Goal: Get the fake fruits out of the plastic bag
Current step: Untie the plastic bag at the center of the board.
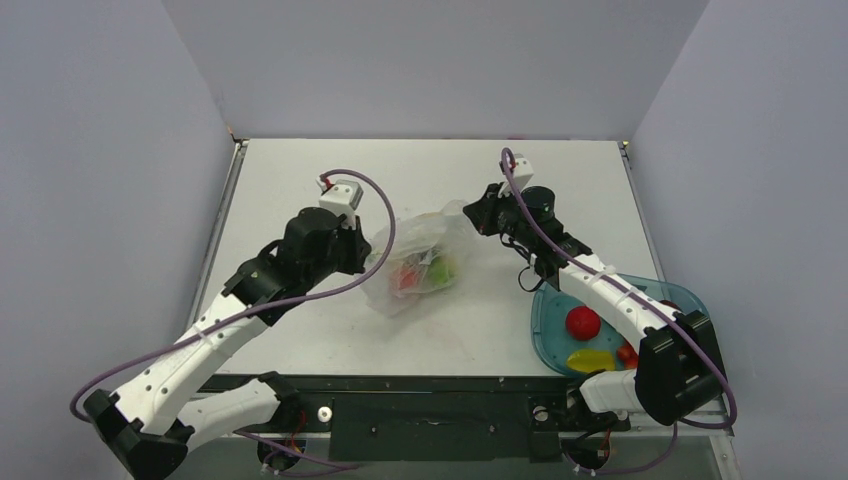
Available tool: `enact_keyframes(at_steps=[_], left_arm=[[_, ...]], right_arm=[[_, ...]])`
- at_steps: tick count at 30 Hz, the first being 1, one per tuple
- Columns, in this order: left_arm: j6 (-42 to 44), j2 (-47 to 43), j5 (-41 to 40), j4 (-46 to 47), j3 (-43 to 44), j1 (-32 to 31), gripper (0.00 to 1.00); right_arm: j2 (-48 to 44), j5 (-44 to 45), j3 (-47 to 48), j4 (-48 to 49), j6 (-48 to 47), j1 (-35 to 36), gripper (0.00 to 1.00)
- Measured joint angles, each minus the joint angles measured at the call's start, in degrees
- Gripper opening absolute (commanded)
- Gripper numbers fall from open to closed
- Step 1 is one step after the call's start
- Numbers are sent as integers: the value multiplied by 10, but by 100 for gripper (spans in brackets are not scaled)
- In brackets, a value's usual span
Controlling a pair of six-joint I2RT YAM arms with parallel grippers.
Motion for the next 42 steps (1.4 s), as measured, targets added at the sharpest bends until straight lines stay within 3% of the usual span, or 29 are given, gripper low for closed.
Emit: enact_keyframes(at_steps=[5,12,18,27,34,42], left_arm=[[14,-40,21,41,-14,10,0],[88,24,56,92,-13,33,0],[139,25,101,194,-46,50,0],[200,-38,134,255,-107,53,0],[217,-63,138,268,-123,56,0],[224,-66,136,274,-139,57,0]], right_arm=[[0,7,0,0,-1,0,23],[-2,67,2,-48,-14,30,53],[-60,148,2,-149,-28,56,67],[-182,183,-4,-189,-45,112,71],[-176,203,-63,-73,-12,211,72],[-76,452,-48,5,-9,363,73]])
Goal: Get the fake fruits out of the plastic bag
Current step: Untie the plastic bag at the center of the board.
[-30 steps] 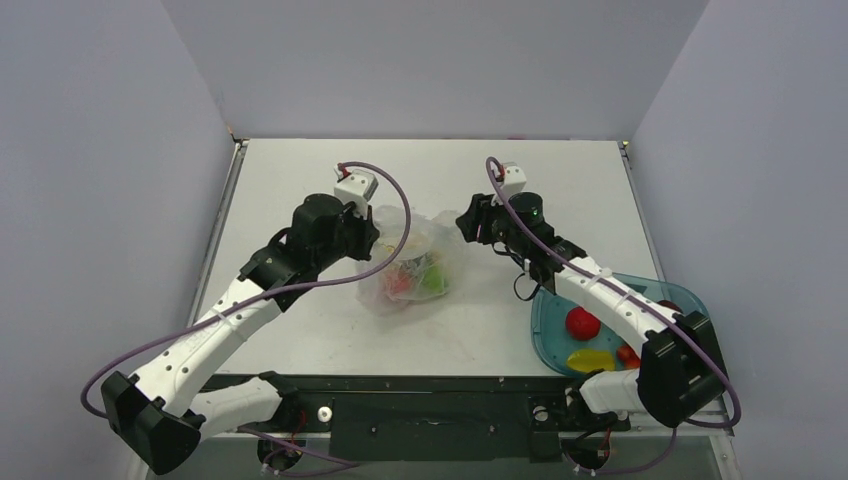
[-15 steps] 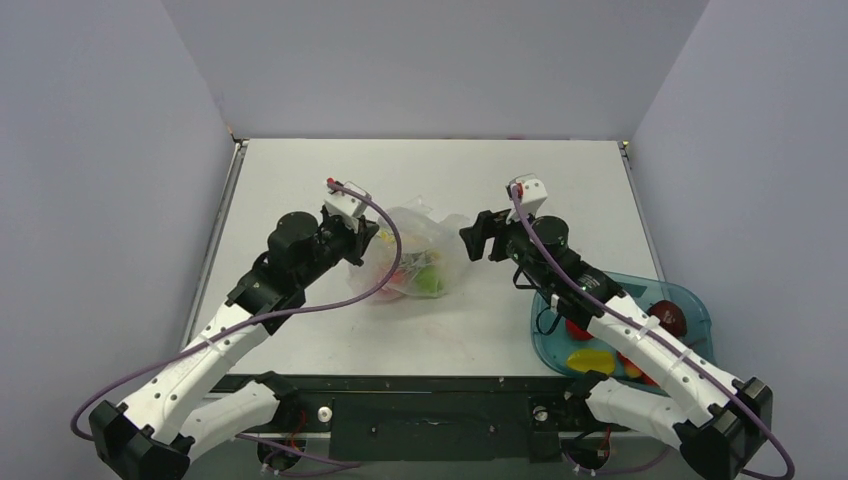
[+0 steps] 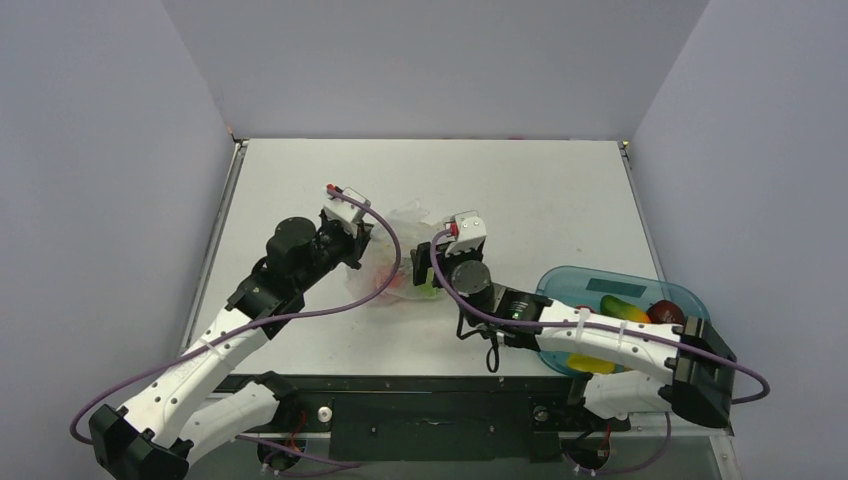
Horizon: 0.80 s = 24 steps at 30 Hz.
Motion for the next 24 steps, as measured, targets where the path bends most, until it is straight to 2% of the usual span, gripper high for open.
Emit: enact_keyframes(at_steps=[4,5,6,7,8,9,10,11,14,18,24], left_arm=[[3,0,-2,4,0,3,0],[3,0,-2,4,0,4,0],[3,0,-2,4,0,5,0],[3,0,-3,4,0,5,0],[3,0,-3,5,0,5,0],[3,-1,-5,5,0,5,0],[3,-2,-10,5,0,6,0],[3,-4,-16,5,0,6,0],[3,-16,-53,9,-4,6,0],[3,-48,-98,19,-17,6,0],[11,-106,-137,42,-40,5,0]], right_arm=[[75,135,59,-6,0,18,73],[98,166,81,-7,-1,18,68],[115,191,97,-7,-1,17,55],[133,218,114,-8,0,16,47],[144,237,123,-10,5,12,26],[148,248,124,-13,12,6,17],[147,252,124,-20,17,-2,4],[145,247,124,-22,32,-19,0],[127,210,124,-34,75,-80,0],[97,102,134,-48,128,-165,0],[145,-53,268,-74,172,-212,0]])
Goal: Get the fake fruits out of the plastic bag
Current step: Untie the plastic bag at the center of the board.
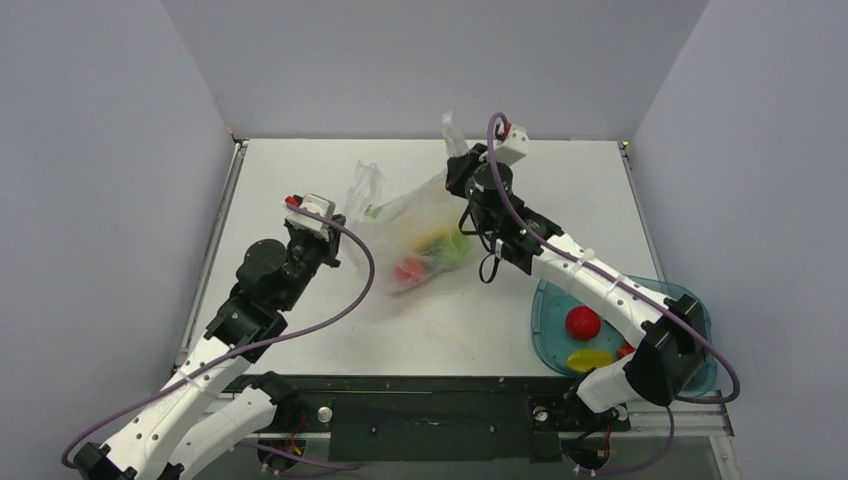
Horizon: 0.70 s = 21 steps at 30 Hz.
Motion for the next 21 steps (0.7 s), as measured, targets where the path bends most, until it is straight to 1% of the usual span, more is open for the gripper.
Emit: enact_keyframes(at_steps=[2,5,7,9,12,17,21], left_arm=[[3,-24,-1,13,-8,2,0],[17,-74,20,41,-28,7,0],[25,-104,38,57,-43,8,0],[29,-119,52,72,-52,11,0],[30,-115,69,91,-58,16,0],[17,-50,107,102,-58,17,0],[9,-17,135,92,-61,17,0]], right_arm=[[38,-51,64,-7,15,-11,0],[96,-113,147,-19,28,-17,0],[128,-148,186,-32,31,-18,1],[143,-174,197,-45,30,-18,6],[140,-188,174,-57,24,-25,11],[123,-187,61,-68,5,-51,14],[113,-189,-19,-85,-9,-68,15]])
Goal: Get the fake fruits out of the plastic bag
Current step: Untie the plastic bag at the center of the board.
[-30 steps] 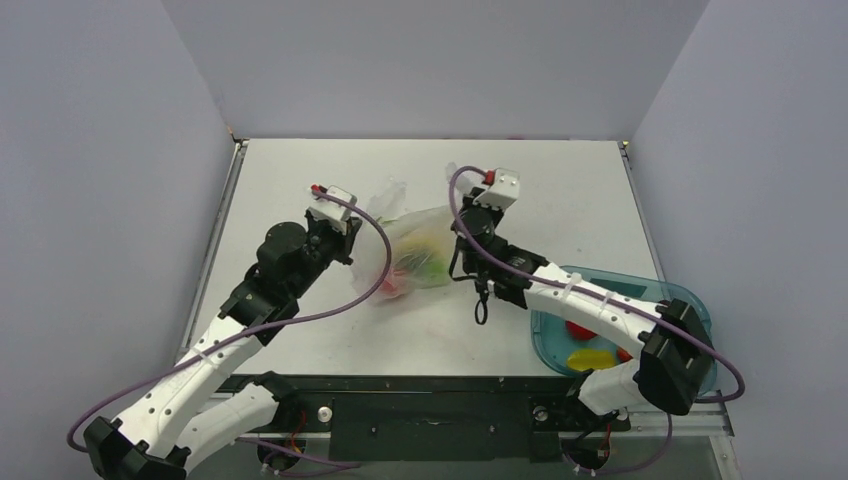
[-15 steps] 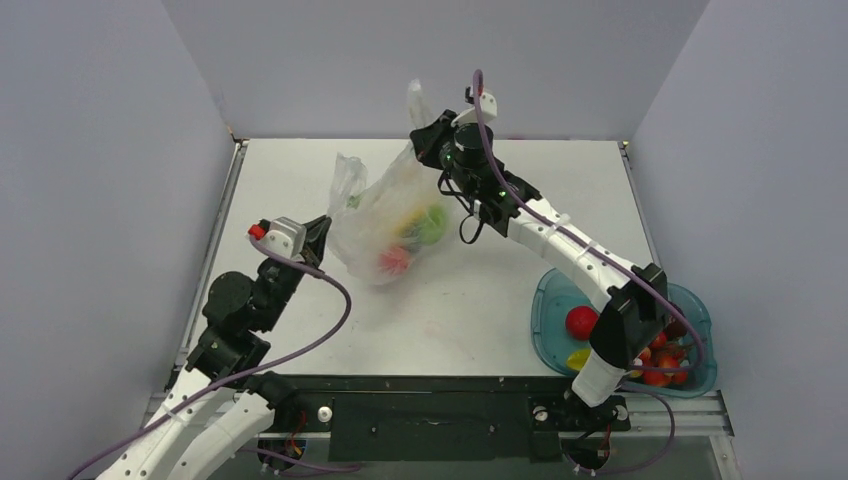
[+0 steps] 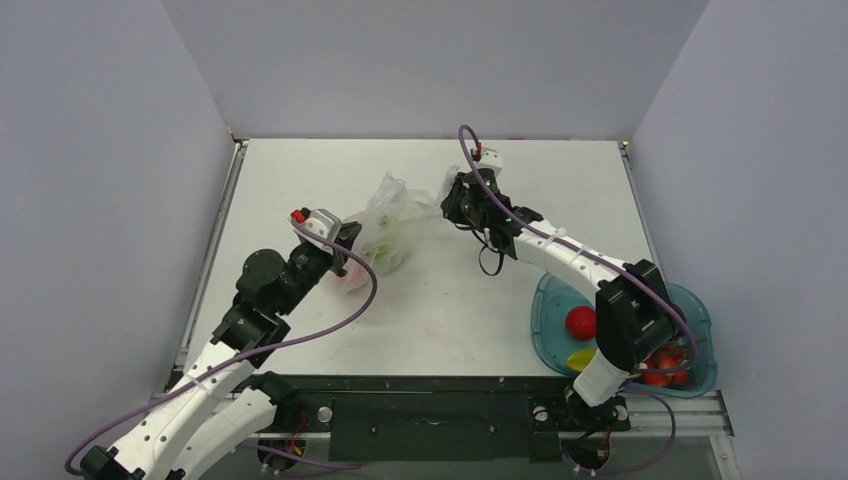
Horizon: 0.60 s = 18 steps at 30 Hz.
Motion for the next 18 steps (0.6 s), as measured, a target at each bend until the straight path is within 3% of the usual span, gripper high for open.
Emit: enact_keyframes(at_steps=[2,5,9,12,18], left_arm=[[-1,-1,11,-2,-3,0,4],[5,-3,18,-3,-3,0,30],[12,-7,17,-13,1,-1,50],[1,1,16,-48,24,-5,52],[-87,61,59,-177,176,-8,60]], right_arm=[[-16,-7,-25,-3,-4,-2,14],[-55,-12,-47,-9,-17,-3,14],[-112,-17,-69,-5,-29,-7,14],[-134,-26,-77,1,-31,-7,13],[-142,-54,-96,13,-44,-7,13]])
